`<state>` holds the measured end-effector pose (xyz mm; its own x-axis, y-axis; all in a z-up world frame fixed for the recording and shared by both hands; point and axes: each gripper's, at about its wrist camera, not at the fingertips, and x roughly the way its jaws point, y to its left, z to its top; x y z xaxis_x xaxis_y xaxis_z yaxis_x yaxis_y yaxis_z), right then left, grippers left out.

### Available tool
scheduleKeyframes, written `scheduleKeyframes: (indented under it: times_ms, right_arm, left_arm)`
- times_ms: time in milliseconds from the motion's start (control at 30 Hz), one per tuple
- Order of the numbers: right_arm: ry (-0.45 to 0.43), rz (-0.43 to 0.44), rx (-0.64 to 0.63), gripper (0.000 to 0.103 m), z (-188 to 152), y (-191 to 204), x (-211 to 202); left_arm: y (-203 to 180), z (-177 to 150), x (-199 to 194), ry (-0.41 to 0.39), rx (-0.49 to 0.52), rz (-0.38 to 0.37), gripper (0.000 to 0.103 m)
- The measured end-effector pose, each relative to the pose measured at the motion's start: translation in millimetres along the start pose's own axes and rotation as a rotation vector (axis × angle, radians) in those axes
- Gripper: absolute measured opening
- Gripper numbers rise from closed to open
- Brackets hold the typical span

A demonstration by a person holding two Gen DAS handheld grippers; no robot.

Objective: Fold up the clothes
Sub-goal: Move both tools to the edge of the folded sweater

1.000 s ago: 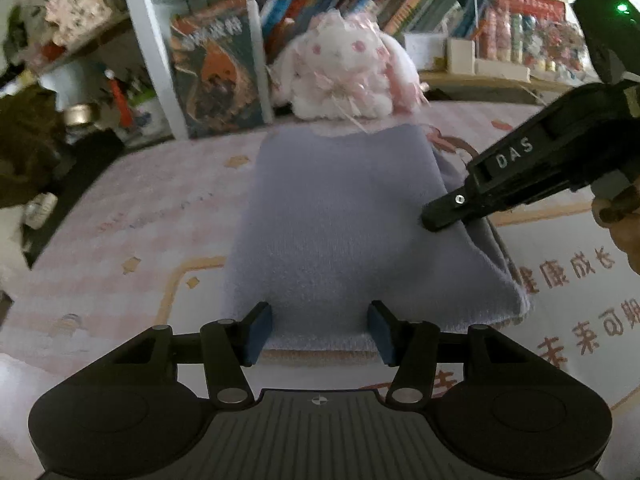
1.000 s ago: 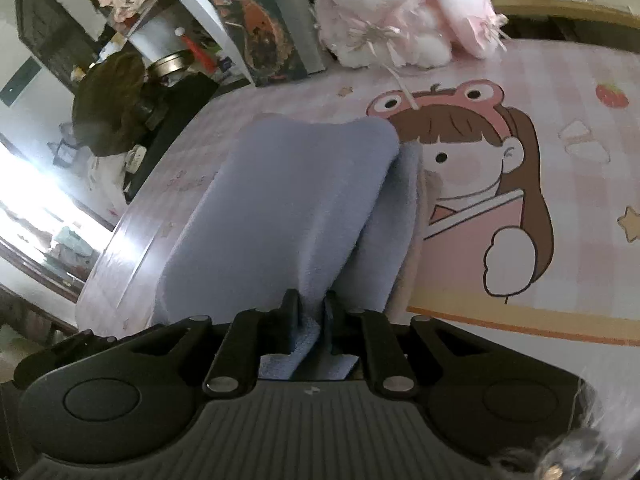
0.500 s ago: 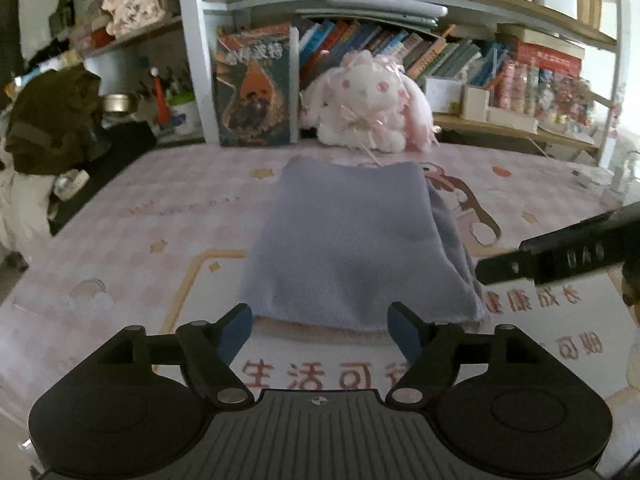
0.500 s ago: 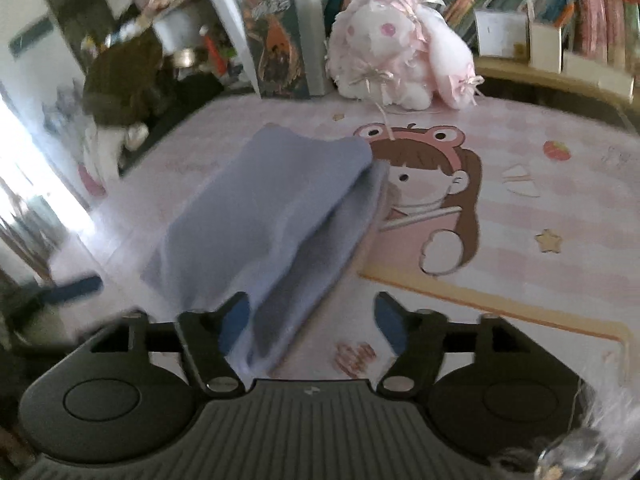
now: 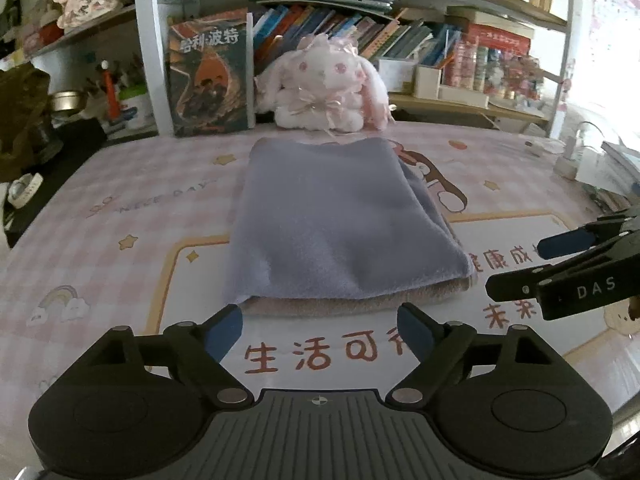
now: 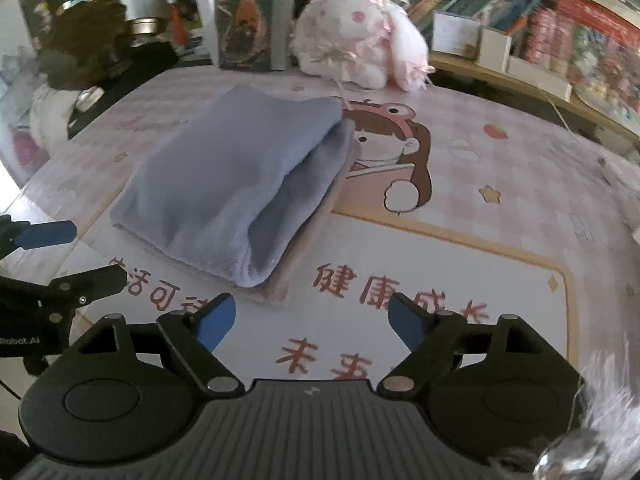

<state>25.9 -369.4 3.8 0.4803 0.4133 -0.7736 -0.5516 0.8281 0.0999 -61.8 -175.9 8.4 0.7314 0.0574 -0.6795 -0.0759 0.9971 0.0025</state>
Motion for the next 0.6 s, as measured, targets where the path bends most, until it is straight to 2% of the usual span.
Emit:
scheduleKeyframes:
  times_ms: [300, 600]
  right_arm:
    - [0.001, -0.095, 0.089, 0.085, -13.0, 33.5, -7.7]
    - [0.009, -0.144, 0.130, 0.085, -19.6, 67.0, -6.5]
  left_arm:
    - [32.8, -5.3, -2.1, -0.004, 0.059, -0.098, 0.089]
    - [57.4, -10.5, -0.9, 0.013, 0.099, -0.155, 0.091]
